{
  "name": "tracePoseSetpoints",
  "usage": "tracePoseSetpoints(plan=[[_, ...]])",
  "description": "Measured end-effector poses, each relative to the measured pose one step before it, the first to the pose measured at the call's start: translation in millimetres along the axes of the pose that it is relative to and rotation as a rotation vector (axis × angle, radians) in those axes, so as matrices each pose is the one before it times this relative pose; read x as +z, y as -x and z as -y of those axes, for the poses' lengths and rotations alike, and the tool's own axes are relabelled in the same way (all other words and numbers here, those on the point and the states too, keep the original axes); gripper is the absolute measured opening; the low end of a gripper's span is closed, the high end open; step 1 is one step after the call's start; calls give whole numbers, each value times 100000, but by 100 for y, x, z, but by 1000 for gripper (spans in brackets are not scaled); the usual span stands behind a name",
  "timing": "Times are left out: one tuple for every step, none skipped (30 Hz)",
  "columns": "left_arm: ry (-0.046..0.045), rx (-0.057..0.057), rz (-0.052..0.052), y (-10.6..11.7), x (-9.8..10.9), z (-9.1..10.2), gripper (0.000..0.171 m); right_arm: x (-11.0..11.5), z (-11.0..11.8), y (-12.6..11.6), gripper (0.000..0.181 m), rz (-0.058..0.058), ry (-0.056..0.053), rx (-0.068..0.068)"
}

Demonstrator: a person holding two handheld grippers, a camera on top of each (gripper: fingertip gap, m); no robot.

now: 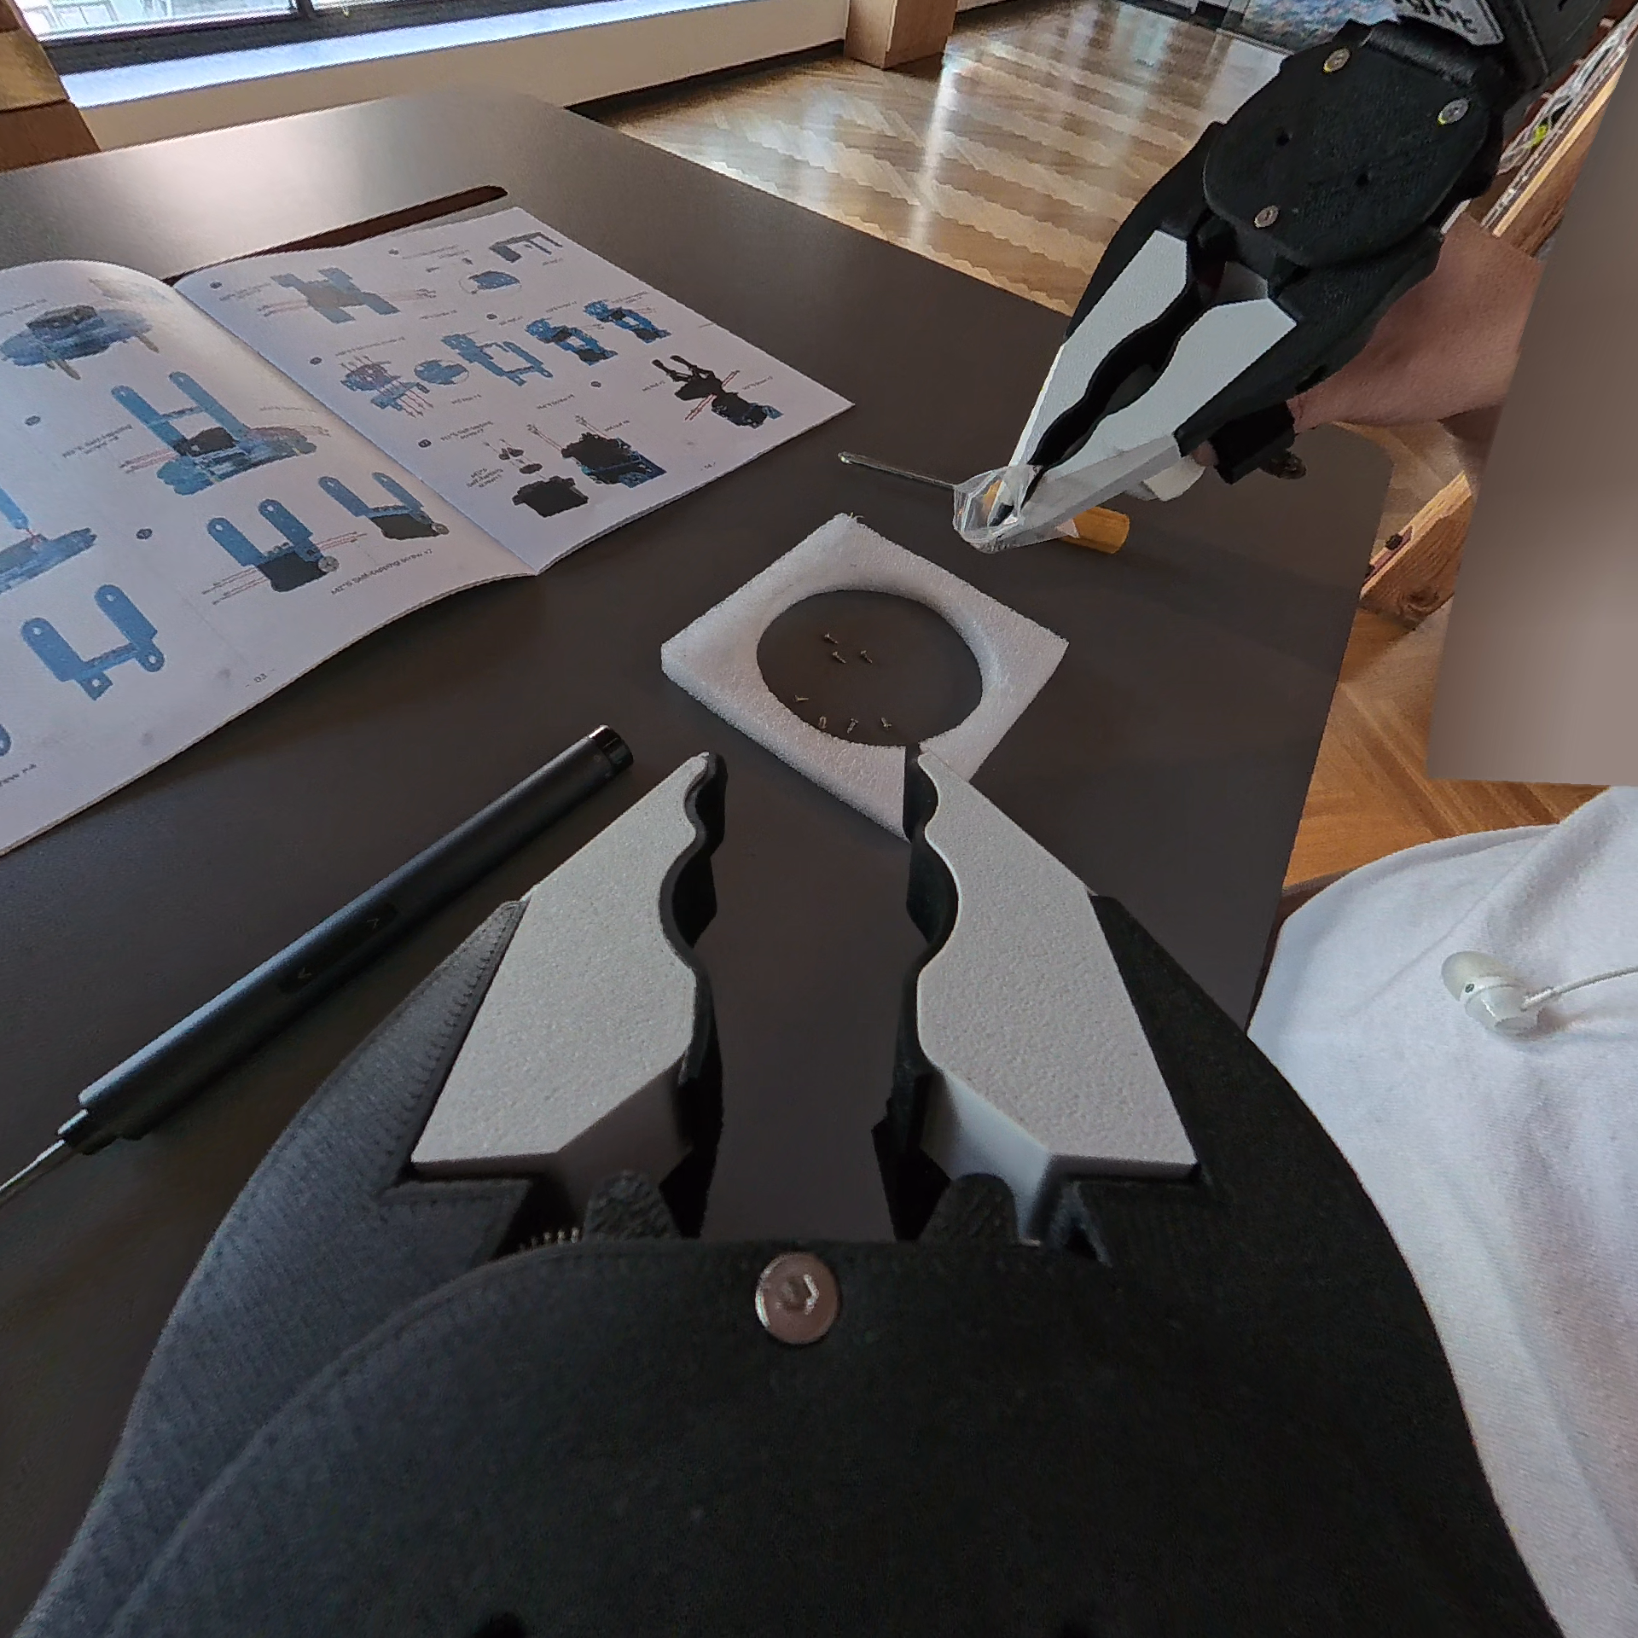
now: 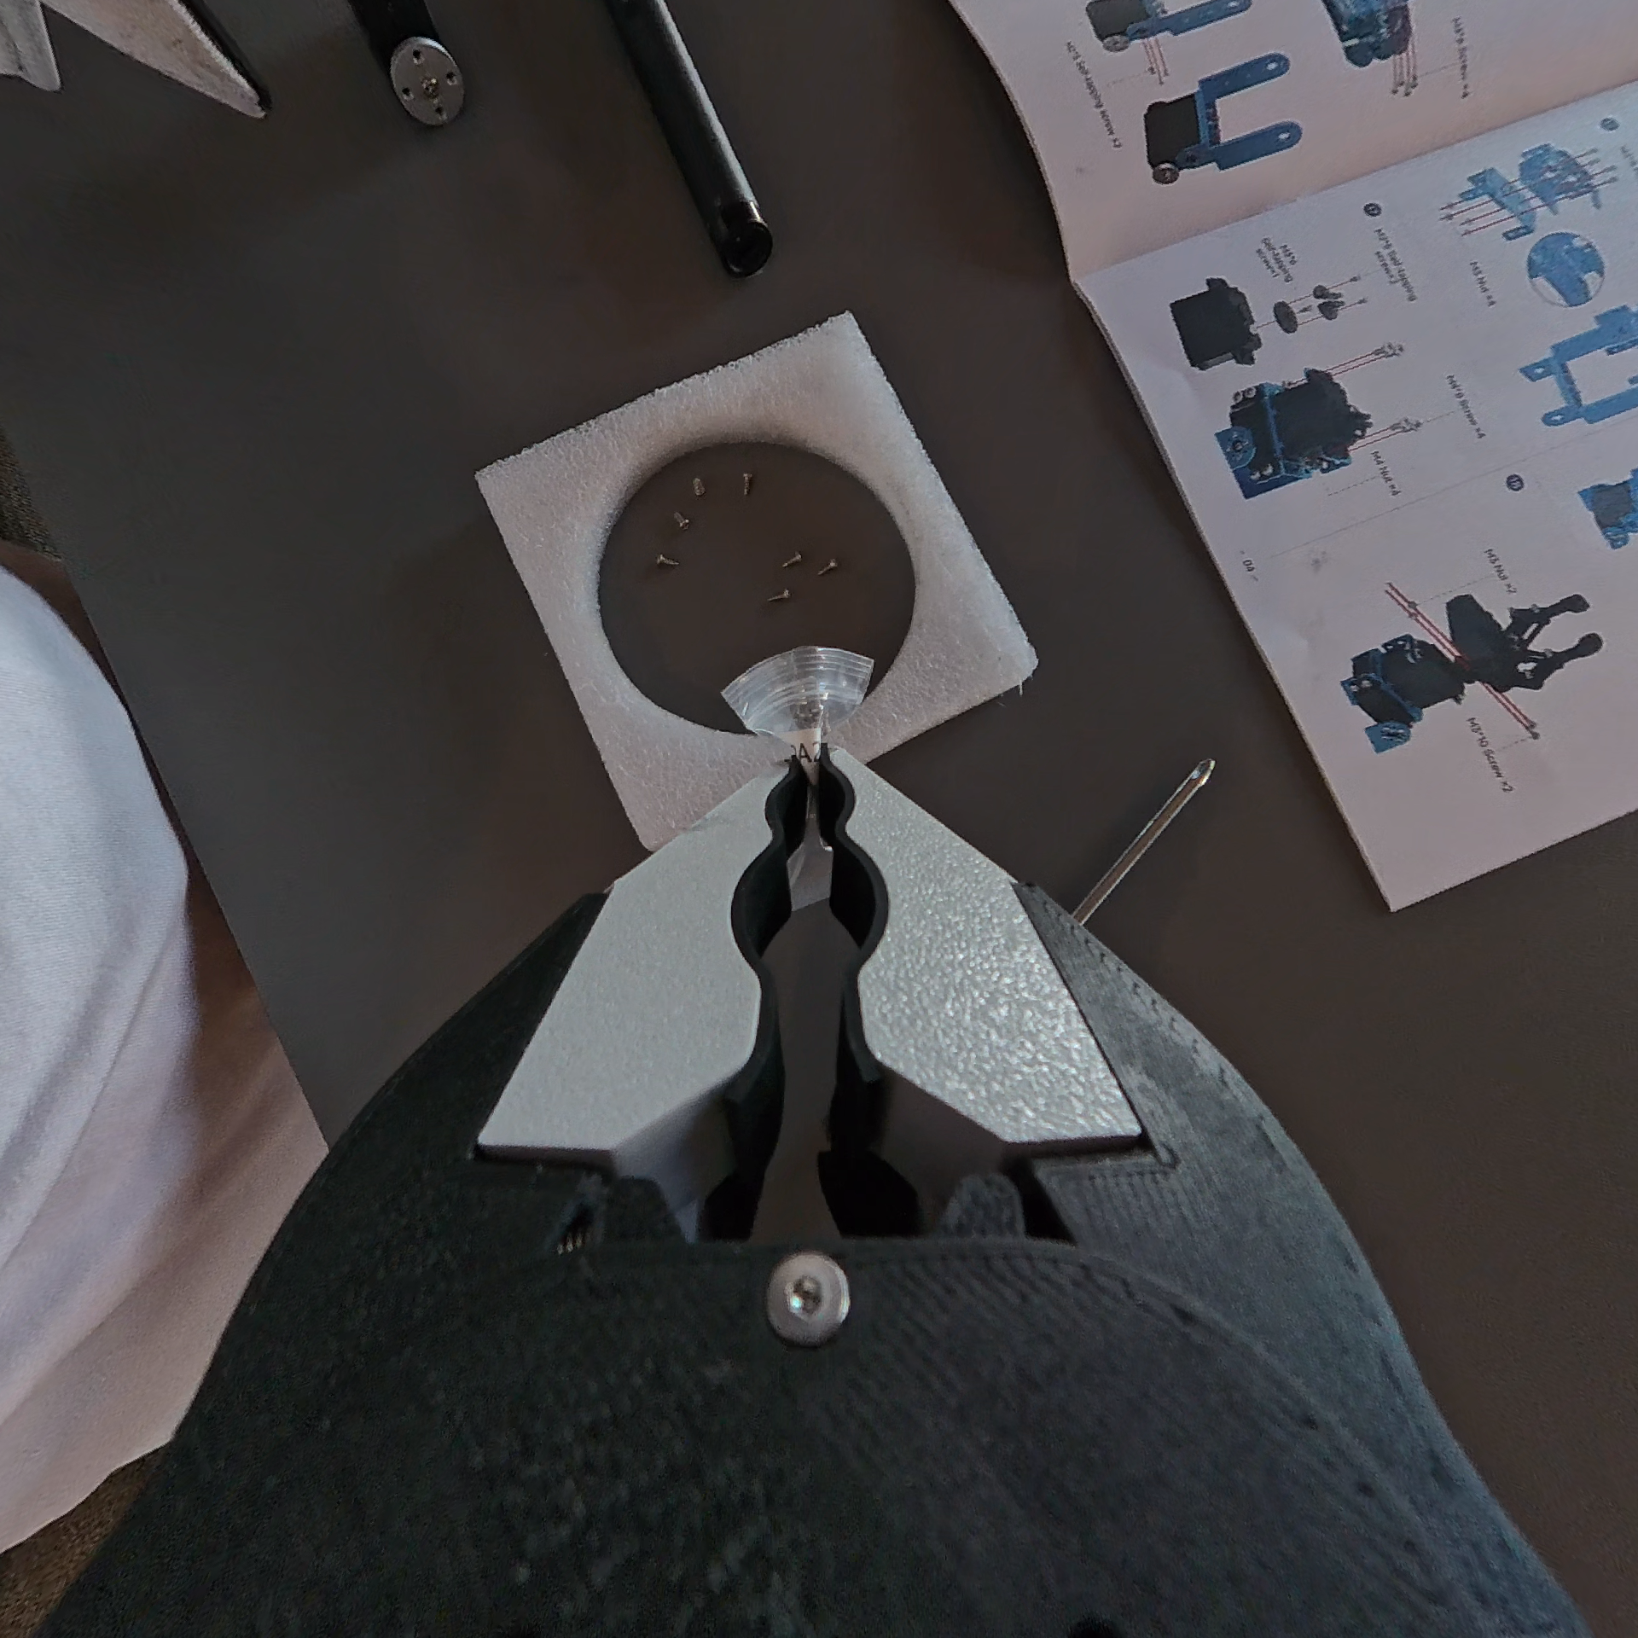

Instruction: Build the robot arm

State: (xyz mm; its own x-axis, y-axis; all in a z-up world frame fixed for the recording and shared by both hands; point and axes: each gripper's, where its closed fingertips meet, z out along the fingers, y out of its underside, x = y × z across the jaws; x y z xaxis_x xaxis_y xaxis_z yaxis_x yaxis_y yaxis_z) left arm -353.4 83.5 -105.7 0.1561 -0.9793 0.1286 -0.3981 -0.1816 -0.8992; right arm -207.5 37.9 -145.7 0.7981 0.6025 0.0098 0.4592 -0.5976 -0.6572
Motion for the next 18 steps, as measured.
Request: tracePoseSetpoints(plan=[[22, 61, -65, -16, -7, 4, 39, -15, -6, -23, 1, -128, 54, 39], [-72, 20, -7, -2, -3, 28, 39, -31, -4, -41, 1, -190, -19, 56], [-70, -14, -34, 3, -12, 26, 39, -33, 15, -19, 1, -129, -119, 48], [-35, -1, -61, -1, -5, 25, 39, -17, 1, -17, 1, -67, -100, 147], [-9, 70, 12, 5, -4, 10, 39, -9, -12, -13, 1, -43, 18, 126], [29, 103, 20, -11, -8, 1, 39, -5, -23, -5, 1, -118, 33, -6], [18, 42, -9, -9, -6, 5, 39, -1, -31, 11, 1, -70, 0, 43], [-34, -19, -57, -19, 1, 3, 39, -13, -30, 27, 1, 81, 8, 77], [-47, -28, -85, -25, -2, 14, 39, -14, -15, 10, 1, -85, -25, 60], [-5, 2, -81, -12, -4, 10, 39, -17, -17, 12, 1, -26, -41, 83], [5, 39, -4, -10, 4, 11, 39, -28, 3, -8, 1, -65, -79, 85], [-13, 43, 22, 5, -3, 11, 39, -29, 3, -1, 1, -90, -89, 36], [-5, -11, -56, -7, -9, -3, 39, -10, 1, -4, 1, -48, 39, 39], [-12, -18, -122, -18, 1, 2, 39, 12, -22, -8, 1, -107, 94, -14], [2, 23, 5, 2, 0, 0, 39, 21, -26, 21, 1, 63, 76, 52], [58, 54, 54, 3, -1, -19, 39, 32, -29, 25, 1, 108, 97, 101], [32, 9, 5, -7, 1, -15, 39, 38, -41, 24, 1, -5, 158, 5], [-4, -62, -85, -15, 4, -8, 39, 26, -40, 12, 1, -28, 164, -14]])
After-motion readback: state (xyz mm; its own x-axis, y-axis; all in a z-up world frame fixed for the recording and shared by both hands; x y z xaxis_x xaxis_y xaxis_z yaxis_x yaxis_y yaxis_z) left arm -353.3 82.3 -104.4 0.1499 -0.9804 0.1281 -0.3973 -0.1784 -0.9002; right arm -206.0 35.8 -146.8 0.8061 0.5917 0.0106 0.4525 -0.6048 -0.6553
